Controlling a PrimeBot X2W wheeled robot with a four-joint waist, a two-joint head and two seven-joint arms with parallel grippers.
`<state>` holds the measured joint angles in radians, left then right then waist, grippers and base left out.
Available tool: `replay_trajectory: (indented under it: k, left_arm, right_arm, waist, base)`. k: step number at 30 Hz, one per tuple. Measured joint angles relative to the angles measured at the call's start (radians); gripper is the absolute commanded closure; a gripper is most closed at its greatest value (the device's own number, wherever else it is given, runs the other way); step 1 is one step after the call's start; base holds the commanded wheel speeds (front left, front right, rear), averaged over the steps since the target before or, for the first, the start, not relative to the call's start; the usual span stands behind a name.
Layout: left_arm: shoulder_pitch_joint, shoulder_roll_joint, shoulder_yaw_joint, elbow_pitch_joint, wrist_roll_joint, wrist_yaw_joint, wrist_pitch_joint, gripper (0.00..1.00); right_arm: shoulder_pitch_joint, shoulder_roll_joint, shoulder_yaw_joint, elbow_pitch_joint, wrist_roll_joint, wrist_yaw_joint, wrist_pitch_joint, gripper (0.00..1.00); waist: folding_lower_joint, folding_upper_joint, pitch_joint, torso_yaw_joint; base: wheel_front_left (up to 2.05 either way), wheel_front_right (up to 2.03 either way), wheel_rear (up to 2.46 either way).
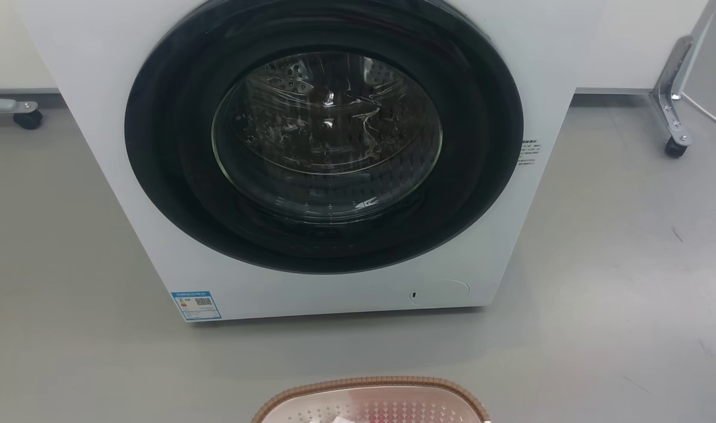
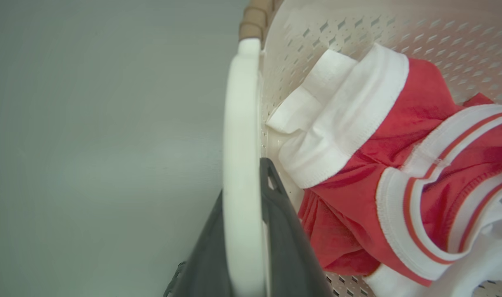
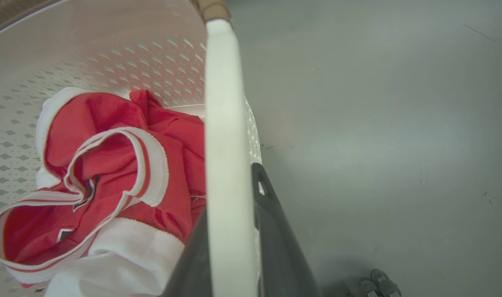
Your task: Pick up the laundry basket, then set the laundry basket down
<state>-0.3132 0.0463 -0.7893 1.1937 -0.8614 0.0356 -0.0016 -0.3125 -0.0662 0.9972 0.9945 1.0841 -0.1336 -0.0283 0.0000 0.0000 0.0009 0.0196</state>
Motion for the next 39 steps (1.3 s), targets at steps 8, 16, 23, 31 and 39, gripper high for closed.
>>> replay_trajectory:
  k: [8, 16, 23, 31, 39]
  left_arm:
    - [0.0, 0.0, -0.004, 0.0, -0.002, 0.001, 0.0, 1.0]
    - [0.0, 0.0, -0.007, 0.0, -0.009, 0.001, 0.0, 1.0]
    - [0.0, 0.0, -0.01, 0.0, -0.016, 0.001, -0.001, 1.0]
    - [0.0, 0.001, -0.013, 0.0, -0.017, 0.001, -0.01, 1.0]
    - [-0.032, 0.001, -0.013, -0.001, -0.017, 0.008, -0.027, 1.0]
  right_arm:
    - [-0.002, 0.0, 0.019, 0.008, 0.018, 0.0, -0.009, 1.0]
    - [-0.007, 0.0, 0.038, 0.012, 0.043, 0.0, -0.018, 1.0]
    - [-0.012, 0.0, 0.054, 0.015, 0.053, 0.0, -0.027, 1.0]
    - [-0.026, 0.0, 0.067, 0.018, 0.069, 0.0, -0.036, 1.0]
    - [-0.085, 0.0, 0.07, 0.026, 0.073, 0.0, -0.057, 1.0]
  waist:
    - [0.0, 0.0, 0.0, 0.0]
    - [0.0, 0.0, 0.001, 0.0]
    - [0.0, 0.0, 0.004, -0.001]
    - [0.0, 0.0, 0.015, -0.001]
    - [0.0, 0.0001, 0.06, -0.002]
  base:
    - [0.0, 0.0, 0.0]
    - [0.0, 0.0, 0.0]
    - [0.0, 0.0, 0.0]
    - [0.0, 0.0, 0.0]
    - [0.0, 0.0, 0.0]
